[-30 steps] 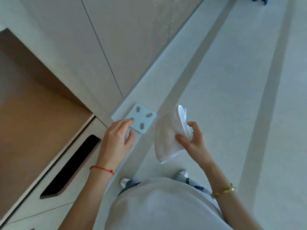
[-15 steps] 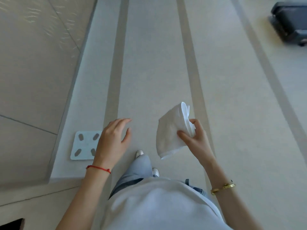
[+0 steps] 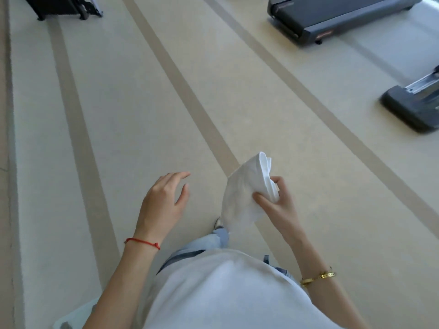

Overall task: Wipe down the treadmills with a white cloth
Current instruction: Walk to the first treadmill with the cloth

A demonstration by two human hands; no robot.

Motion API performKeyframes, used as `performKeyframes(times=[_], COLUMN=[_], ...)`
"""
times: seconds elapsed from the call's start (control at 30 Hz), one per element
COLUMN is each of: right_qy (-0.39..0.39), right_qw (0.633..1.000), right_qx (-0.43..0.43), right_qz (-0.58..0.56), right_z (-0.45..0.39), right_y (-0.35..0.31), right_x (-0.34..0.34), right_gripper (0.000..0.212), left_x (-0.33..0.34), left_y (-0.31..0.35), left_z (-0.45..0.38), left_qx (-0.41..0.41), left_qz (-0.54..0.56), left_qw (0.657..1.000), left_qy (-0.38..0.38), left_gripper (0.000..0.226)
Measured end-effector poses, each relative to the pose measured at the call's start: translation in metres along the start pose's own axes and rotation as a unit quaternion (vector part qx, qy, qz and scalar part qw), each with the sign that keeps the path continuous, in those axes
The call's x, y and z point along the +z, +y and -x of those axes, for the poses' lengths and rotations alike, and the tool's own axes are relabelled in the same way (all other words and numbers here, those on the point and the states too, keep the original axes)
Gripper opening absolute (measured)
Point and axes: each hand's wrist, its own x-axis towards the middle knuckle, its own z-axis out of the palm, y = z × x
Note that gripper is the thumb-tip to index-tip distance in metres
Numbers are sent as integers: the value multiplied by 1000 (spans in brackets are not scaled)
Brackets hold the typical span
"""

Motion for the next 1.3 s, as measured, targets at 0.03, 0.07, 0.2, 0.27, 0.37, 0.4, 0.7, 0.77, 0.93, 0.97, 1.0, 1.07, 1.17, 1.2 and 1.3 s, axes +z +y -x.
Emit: performKeyframes(times=[0.03, 0.07, 0.2, 0.27, 0.37, 0.4, 0.7, 0.77, 0.93, 0.97, 1.0, 1.07, 1.17, 1.2, 1.3], right_qy=[14, 29, 95, 125, 163, 172, 188, 185, 185, 184, 181, 174, 171, 172, 177], right_qw=[1000, 1000, 995, 992, 986, 985, 981, 982, 982, 982, 983, 984, 985, 984, 983], right_qx=[-3, -4, -8, 0, 10, 15, 20, 16, 6, 5, 3, -1, 5, 8, 9], right_qz=[1, 0, 8, 2, -11, -14, -33, -29, -31, -32, -33, -35, -35, -35, -41], right_z=[-22, -44, -122, -155, -204, -220, -408, -455, -574, -596, -618, -662, -726, -748, -815], right_y=[-7, -15, -40, -47, -51, -52, -73, -87, -125, -131, -137, -148, -156, -156, -160], right_x=[-5, -10, -33, -46, -69, -78, -187, -219, -285, -296, -305, -323, -346, -353, -378], right_gripper=[28, 28, 28, 29, 28, 28, 27, 26, 27, 27, 26, 26, 27, 27, 27], left_x=[3, 6, 21, 33, 57, 67, 165, 183, 219, 226, 232, 246, 271, 281, 310], left_y=[3, 7, 29, 42, 64, 72, 164, 192, 248, 255, 262, 274, 289, 294, 313], left_z=[-31, -62, -171, -220, -289, -312, -515, -564, -675, -696, -715, -755, -818, -840, -912], left_qx=[14, 26, 78, 102, 134, 144, 185, 183, 189, 186, 182, 176, 174, 176, 182], left_qz=[-1, -2, -4, -1, 3, 4, 30, 39, 43, 42, 41, 40, 37, 37, 38], left_qw=[1000, 1000, 996, 993, 987, 985, 975, 976, 977, 977, 978, 979, 980, 979, 977], left_qy=[-2, -6, -36, -58, -90, -97, -119, -110, -94, -93, -92, -91, -94, -95, -101], left_gripper=[26, 26, 26, 27, 28, 28, 26, 26, 26, 26, 26, 26, 26, 26, 27])
